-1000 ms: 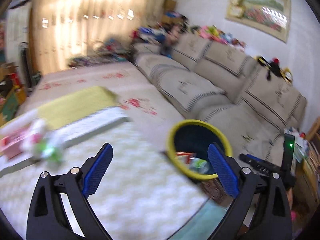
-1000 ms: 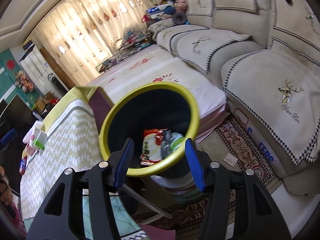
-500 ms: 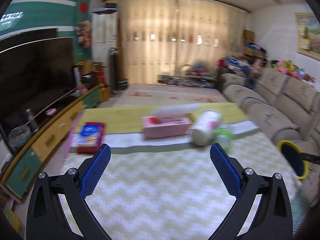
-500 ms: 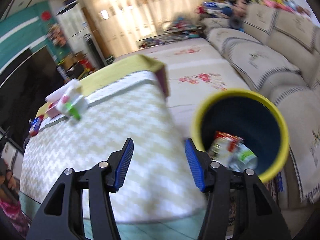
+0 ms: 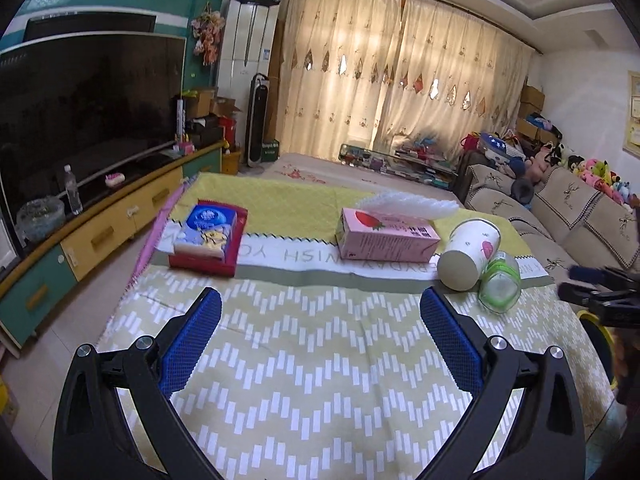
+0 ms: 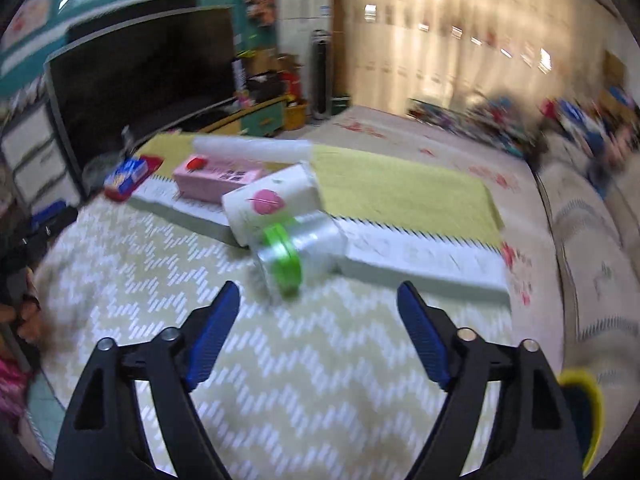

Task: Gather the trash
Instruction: 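Grasp the clear jar with green lid with the right gripper, then carry the clear jar over the yellow bin and open the right gripper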

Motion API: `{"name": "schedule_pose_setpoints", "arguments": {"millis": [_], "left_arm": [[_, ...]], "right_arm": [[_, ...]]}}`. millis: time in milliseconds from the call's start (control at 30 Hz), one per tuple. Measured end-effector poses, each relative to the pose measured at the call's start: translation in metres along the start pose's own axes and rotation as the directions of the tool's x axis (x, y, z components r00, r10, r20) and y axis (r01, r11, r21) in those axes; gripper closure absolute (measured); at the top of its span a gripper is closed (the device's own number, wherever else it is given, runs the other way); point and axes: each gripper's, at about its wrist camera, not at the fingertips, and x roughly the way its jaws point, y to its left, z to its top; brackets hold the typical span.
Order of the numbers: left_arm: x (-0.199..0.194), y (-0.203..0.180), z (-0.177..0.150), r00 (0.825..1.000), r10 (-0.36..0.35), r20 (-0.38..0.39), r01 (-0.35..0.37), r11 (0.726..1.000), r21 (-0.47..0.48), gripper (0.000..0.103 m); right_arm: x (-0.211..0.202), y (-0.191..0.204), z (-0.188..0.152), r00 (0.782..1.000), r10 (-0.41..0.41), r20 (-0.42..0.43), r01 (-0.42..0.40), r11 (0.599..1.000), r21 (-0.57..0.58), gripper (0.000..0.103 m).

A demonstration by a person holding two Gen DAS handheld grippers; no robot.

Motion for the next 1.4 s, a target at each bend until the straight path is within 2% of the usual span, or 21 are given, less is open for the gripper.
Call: {"name": "schedule_pose_setpoints", "arguments": {"millis": [167,233,300,433,533,633,667,900,1133,1300,1400], "left_arm": [[-0.003,-0.004,-0.002,1.0,0.004,0.001,-0.004,1.0,0.005,0.005],[-0.004,-0.005,-0.002,1.0,-0.001,0.004,0.001,1.0,0.002,0.005],[-0.004,-0.005,-0.002,1.0,-0.005,0.003,0.005,1.0,-0.001,0.005],[-0.003,-0.006,-0.003,1.0,-0.015,-0.003,0.015,1.0,-0.004,0.005],[-0.002,-0.007,-0.004,1.0,-0.018,-0.007,0.018,1.0,-0.001,0.005],[-0.001,-0.008,-0.005,1.0,-0.021,-0.013,0.021,1.0,-0.002,0.005],[-0.001,-0.008,-0.005,1.0,-0.022,-0.015,0.022,1.0,-0.002,0.005],[0.002,-0.009,-0.006,0.999,-0.023,-0.022,0.023,1.0,-0.001,0.005],[0.001,-0.009,-0.006,1.0,-0.022,-0.016,0.022,1.0,-0.001,0.005],[0.001,-0.008,-0.006,1.0,-0.022,-0.012,0.022,1.0,-0.002,0.005],[0.0,-0.008,-0.006,1.0,-0.023,-0.008,0.023,1.0,0.0,0.005]], "right_arm": [[0.032,0.01,0.01,1.0,0.001,-0.007,-0.001,0.993,-0.121,0.011],[0.046,0.009,0.012,1.0,-0.001,-0.021,-0.002,0.99,-0.14,0.011],[0.059,0.007,0.016,0.999,0.005,-0.044,-0.011,0.989,-0.147,0.011],[0.079,0.001,0.019,0.993,0.092,-0.074,-0.1,0.988,-0.115,0.011],[0.092,-0.002,0.02,0.99,0.106,-0.09,-0.114,0.99,-0.087,0.011],[0.095,-0.004,0.019,0.985,0.147,-0.094,-0.152,0.987,-0.051,0.027],[0.094,-0.004,0.018,0.984,0.151,-0.091,-0.155,0.987,-0.042,0.028],[0.065,0.004,0.002,0.987,0.144,-0.065,-0.146,0.989,-0.03,0.028],[0.007,-0.008,-0.028,0.994,0.105,-0.024,-0.103,0.993,0.05,0.028],[-0.037,-0.049,-0.062,1.0,0.029,0.007,-0.03,0.975,0.218,0.028],[-0.065,-0.091,-0.093,0.996,-0.089,0.003,0.082,0.928,0.363,0.028]]}}
